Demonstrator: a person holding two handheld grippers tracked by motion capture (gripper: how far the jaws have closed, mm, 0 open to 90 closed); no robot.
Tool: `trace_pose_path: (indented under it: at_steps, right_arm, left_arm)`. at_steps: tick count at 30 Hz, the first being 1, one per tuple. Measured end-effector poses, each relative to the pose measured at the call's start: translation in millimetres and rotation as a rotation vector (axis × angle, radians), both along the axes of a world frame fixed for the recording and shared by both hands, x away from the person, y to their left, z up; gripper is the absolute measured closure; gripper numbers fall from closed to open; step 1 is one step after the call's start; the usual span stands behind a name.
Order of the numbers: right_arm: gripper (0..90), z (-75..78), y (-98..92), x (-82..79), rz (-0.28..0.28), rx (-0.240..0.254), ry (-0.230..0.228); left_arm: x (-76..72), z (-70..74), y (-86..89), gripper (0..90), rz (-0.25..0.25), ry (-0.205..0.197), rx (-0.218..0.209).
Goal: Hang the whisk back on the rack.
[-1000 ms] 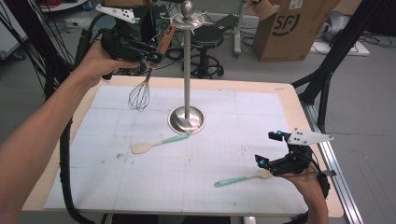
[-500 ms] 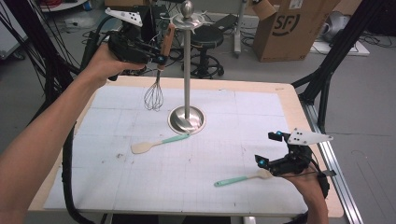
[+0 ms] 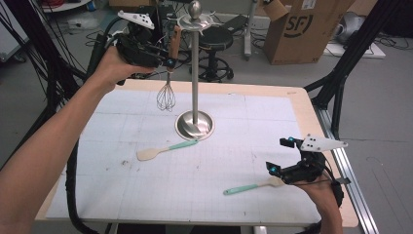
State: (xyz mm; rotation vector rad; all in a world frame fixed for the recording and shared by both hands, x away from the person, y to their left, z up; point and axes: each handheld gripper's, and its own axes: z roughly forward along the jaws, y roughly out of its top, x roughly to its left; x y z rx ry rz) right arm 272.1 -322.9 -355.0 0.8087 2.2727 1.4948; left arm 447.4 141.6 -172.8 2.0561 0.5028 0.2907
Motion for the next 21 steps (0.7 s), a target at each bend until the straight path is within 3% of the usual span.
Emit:
trace_pose_path:
  at_steps: [2, 9, 11, 12, 14, 15, 18, 21]
  right_arm:
    - [0.0, 0.4, -0.2, -0.4, 0.000, 0.000, 0.002]
    - [0.0, 1.3, -1.2, -0.8, -0.001, 0.002, 0.000]
    - [0.0, 1.4, -1.8, -0.7, -0.005, 0.004, -0.003]
    - [0.0, 1.4, -1.8, -0.7, -0.005, 0.004, -0.003]
    - [0.0, 1.6, -2.0, -1.1, -0.005, 0.007, -0.002]
    - [0.0, 1.8, -2.3, -1.2, -0.006, 0.006, -0.002]
    - [0.0, 2.7, -3.2, -1.4, -0.008, 0.007, -0.009]
    - [0.0, 3.6, -4.1, -2.6, -0.011, 0.008, -0.009]
  left_arm:
    - [-0.2, 0.0, -1.2, 66.0, 0.025, -0.004, 0.014]
    - [-3.9, 1.5, -0.1, 53.5, 0.033, -0.018, 0.027]
    - [-7.4, 3.1, 0.9, 40.8, 0.024, -0.030, 0.038]
    - [-8.9, 3.6, 1.5, 40.8, 0.009, -0.030, 0.041]
    - [-14.2, 4.9, 1.8, 25.6, -0.020, -0.034, 0.053]
    - [-17.9, 5.7, 1.5, 25.6, -0.032, -0.030, 0.057]
    - [-24.7, 8.2, 2.0, 9.4, -0.040, -0.014, 0.078]
    - [-32.7, 12.3, 5.0, 1.6, -0.059, -0.002, 0.072]
